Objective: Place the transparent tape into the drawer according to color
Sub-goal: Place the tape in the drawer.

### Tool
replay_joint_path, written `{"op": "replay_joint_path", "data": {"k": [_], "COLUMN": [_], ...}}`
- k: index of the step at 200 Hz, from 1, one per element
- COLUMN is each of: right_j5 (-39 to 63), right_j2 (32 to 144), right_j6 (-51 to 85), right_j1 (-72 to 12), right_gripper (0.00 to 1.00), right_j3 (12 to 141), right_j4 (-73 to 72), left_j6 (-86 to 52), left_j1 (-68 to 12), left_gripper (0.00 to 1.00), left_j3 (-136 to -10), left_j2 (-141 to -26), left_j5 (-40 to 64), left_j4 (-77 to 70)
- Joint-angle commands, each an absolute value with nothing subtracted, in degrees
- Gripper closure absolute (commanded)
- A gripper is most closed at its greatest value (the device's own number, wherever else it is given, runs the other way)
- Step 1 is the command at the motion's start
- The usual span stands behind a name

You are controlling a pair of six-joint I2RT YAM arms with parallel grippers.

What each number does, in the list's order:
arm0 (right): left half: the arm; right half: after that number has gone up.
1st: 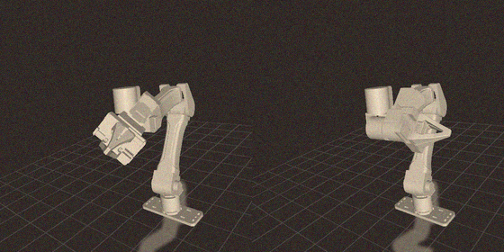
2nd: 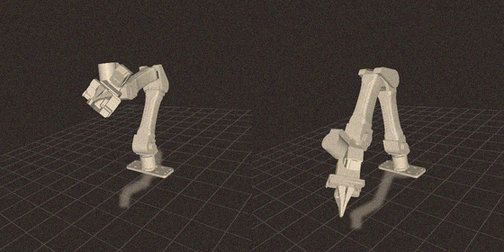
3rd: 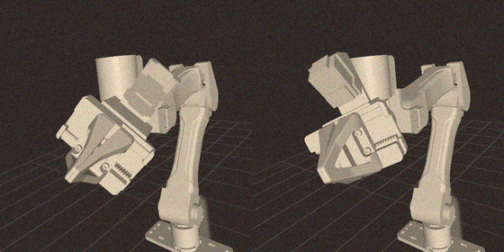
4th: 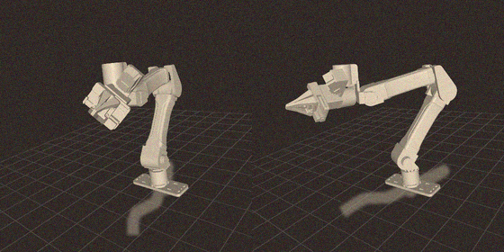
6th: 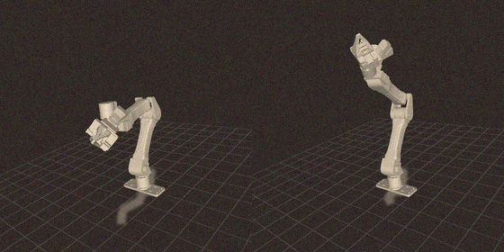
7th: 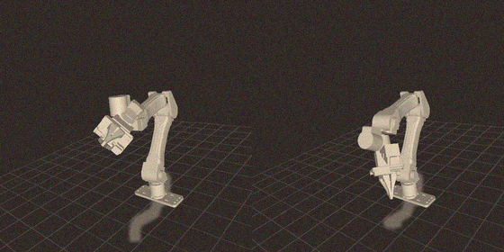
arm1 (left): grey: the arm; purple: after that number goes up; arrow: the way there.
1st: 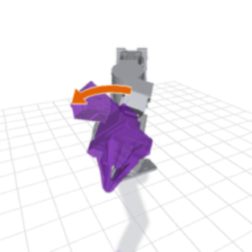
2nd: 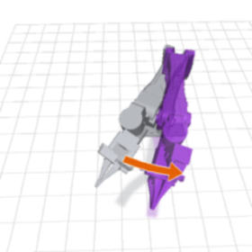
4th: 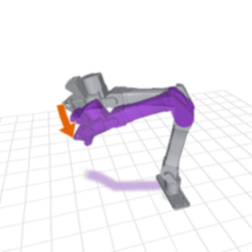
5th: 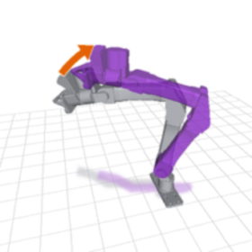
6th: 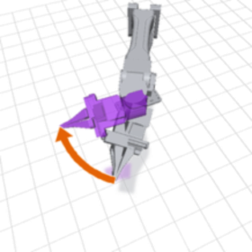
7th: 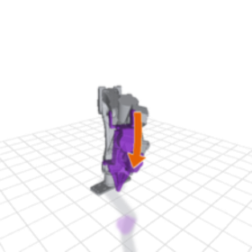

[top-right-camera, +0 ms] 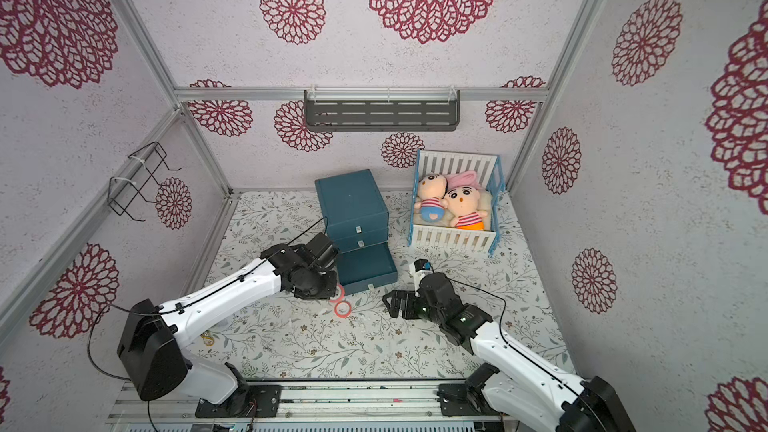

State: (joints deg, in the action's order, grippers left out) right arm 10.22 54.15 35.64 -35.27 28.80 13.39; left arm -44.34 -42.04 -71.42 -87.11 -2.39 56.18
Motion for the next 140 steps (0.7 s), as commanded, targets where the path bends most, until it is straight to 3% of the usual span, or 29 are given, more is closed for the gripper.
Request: {"op": "replay_joint_path", "data": {"k": [1, 91, 140], "right_j5": [10.2, 10.1, 10.4], "right_j2": [52.7, 50.0, 49.1], "right_j6": [36.5, 36.6, 36.4], "right_j1": [-34.8, -33.6, -33.0], "right_gripper": [0.01, 0.01, 0.01], "right_j3": [28.8, 28.3, 27.6], "right_j4": [11.9, 13.2, 13.3], "left_j6": [-44.2, -50.9, -50.7], "left_j1": [-41.6, -41.6, -41.6], "left_gripper": [1.0, 1.0, 1.0], "left_j3": [-75.0, -77.2, -78.5], "left_j2": [-89.7, -96.6, -99.8], "left_j5": [-4.6, -9.8, -13.0], "left_j4": [55.5, 41.5, 41.0]}}
